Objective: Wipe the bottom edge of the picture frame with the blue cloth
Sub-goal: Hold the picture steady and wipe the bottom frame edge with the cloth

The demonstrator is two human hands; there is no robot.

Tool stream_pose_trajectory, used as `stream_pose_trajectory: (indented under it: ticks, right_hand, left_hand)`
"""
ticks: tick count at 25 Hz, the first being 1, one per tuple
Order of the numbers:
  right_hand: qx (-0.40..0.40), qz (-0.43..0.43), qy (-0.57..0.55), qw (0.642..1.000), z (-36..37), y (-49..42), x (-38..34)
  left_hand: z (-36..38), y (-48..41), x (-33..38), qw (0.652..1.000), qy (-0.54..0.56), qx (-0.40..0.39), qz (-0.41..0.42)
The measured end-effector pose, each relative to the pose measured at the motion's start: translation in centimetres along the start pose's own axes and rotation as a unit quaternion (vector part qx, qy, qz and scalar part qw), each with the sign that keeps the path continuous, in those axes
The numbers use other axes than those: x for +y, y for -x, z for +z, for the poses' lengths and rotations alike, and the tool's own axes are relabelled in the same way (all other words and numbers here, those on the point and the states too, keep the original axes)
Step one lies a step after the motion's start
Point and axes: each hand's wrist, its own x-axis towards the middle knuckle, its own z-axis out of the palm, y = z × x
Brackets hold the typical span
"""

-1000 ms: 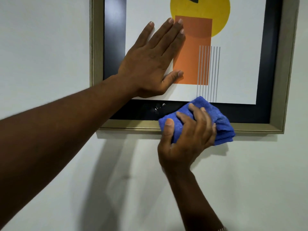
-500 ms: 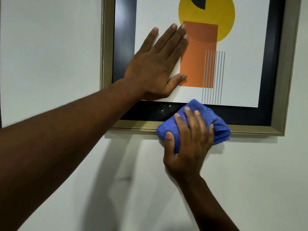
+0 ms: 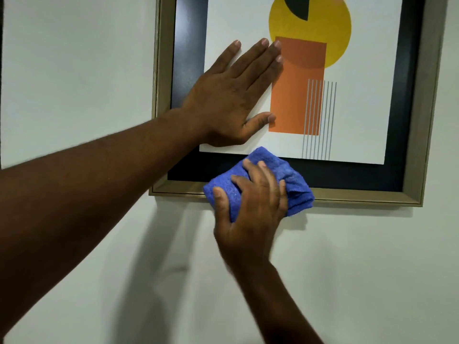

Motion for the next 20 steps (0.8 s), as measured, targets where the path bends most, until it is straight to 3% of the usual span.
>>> stream_pose_trajectory:
  ticks: [3,6,11,16,20]
  right_hand:
    - [0.026,0.021,0.043,0.999,-1.3,0.1,2.8]
    - [0.055,0.082,0.038,0.994,1.1,-0.5,-0.5]
    - [-0.042,0.029,0.007,0.999,3.9,0.8,-7.1]
    - [-0.049,-0.087,0.047,0.994,1.2,0.1,-2.4]
    - [-0.02,-0.079,0.076,0.994,-2.1,-1.2,3.7]
  left_hand:
    - [0.1,0.0,0.2,1.0,0.004,0.0,-0.006]
    - [-0.1,-0.1,0.2,1.0,0.004,-0.004,-0.01]
    - [-0.6,-0.3,-0.3,0.998,0.063,0.0,-0.029]
    - [-0.2,0.0,-0.4,1.0,0.021,-0.007,-0.01]
    - [-0.3,0.1,-0.4,1.0,0.004,-0.023,-0.013]
